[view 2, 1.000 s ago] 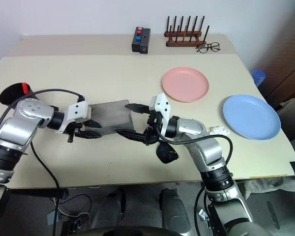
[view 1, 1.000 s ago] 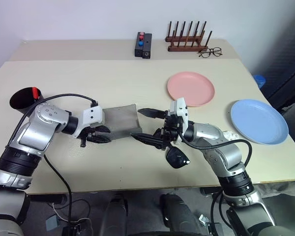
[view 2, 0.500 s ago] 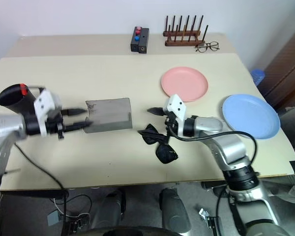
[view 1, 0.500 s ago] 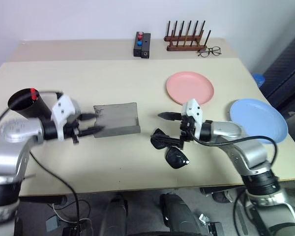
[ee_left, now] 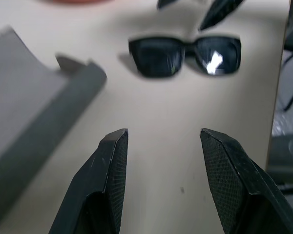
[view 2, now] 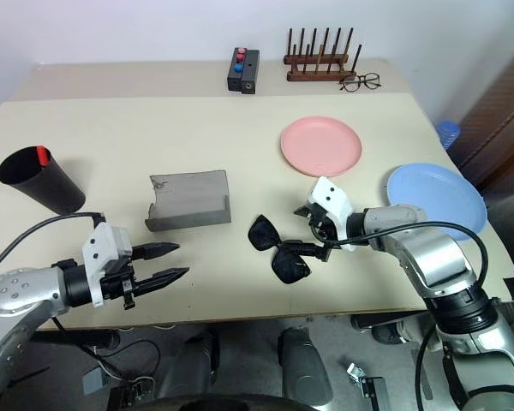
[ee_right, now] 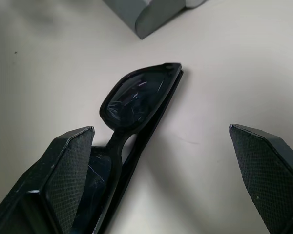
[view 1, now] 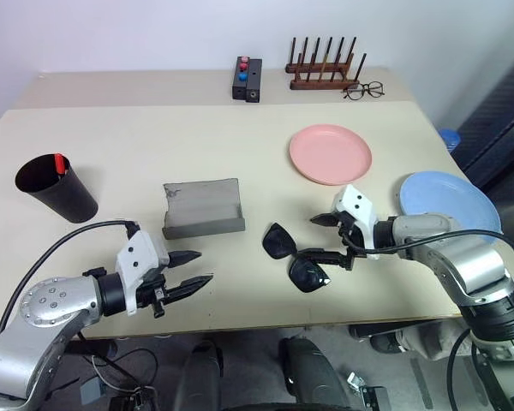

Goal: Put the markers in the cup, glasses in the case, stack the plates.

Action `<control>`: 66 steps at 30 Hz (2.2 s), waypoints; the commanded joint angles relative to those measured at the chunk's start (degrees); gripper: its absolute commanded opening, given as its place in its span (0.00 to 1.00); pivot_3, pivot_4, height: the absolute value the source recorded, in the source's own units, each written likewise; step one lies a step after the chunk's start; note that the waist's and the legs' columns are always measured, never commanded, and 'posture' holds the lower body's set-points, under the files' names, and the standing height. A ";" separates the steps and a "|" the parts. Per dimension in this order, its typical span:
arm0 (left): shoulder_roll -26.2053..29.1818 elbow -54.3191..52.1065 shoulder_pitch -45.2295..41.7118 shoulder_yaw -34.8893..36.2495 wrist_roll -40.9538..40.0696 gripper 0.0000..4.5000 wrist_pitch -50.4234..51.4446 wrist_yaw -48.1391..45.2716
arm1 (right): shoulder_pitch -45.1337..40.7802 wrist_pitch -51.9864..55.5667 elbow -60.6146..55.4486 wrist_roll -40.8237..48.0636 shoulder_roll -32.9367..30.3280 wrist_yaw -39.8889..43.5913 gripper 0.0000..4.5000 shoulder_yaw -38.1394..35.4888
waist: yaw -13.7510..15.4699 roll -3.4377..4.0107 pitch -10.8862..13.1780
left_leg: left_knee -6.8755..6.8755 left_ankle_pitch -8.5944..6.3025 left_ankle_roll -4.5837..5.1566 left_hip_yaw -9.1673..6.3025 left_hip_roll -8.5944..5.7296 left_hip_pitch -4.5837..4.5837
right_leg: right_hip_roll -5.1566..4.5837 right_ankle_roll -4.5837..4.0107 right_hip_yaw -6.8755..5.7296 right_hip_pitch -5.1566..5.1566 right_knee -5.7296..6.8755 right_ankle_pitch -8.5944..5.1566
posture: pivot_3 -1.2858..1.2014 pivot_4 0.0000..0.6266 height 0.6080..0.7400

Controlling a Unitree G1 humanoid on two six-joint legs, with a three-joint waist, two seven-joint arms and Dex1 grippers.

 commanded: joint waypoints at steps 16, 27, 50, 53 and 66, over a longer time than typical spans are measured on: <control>-0.80 4.99 1.33 -1.02 2.30 0.53 -10.06 1.22 | 0.59 8.48 -5.79 0.69 2.67 -5.27 1.00 -0.23 | 0.09 0.00 0.00 | -0.02 -0.01 -0.01 0.06 0.00 -0.03 | -0.02 -0.01 0.02 -0.02 -0.09 0.00 | 0.52 0.24 1.00; -1.62 8.25 2.25 -2.23 4.05 0.54 -14.71 1.62 | 0.04 11.38 -6.40 1.53 4.22 -7.18 0.39 0.07 | 0.04 0.00 0.00 | -0.02 -0.01 -0.01 0.07 0.00 -0.03 | -0.03 -0.01 0.03 -0.03 -0.10 0.01 | 0.52 0.24 1.00; -3.33 21.25 1.89 2.63 7.06 0.54 -26.88 2.95 | -8.76 -0.18 -7.01 2.79 1.78 3.43 0.05 0.93 | -0.09 0.07 -0.02 | -0.15 -0.03 0.01 0.13 0.03 -0.06 | -0.03 -0.12 0.03 -0.03 -0.42 0.09 | 0.52 0.24 1.00; -3.94 23.59 0.78 4.72 6.50 0.54 -28.34 4.30 | -15.28 -5.03 -2.09 -0.07 5.99 5.17 0.05 5.15 | -0.25 0.07 -0.02 | -0.20 -0.03 0.01 0.14 0.03 -0.07 | -0.03 -0.13 0.03 -0.04 -0.44 0.09 | 0.52 0.24 1.00; -5.10 14.03 3.06 4.94 5.52 0.54 -22.41 9.28 | -20.96 -16.32 11.24 -7.98 8.12 11.51 0.23 8.17 | 0.19 0.09 -0.01 | -0.24 -0.03 0.01 0.13 0.03 -0.25 | -0.02 -0.13 -0.02 -0.02 -0.65 0.14 | 0.52 0.24 1.00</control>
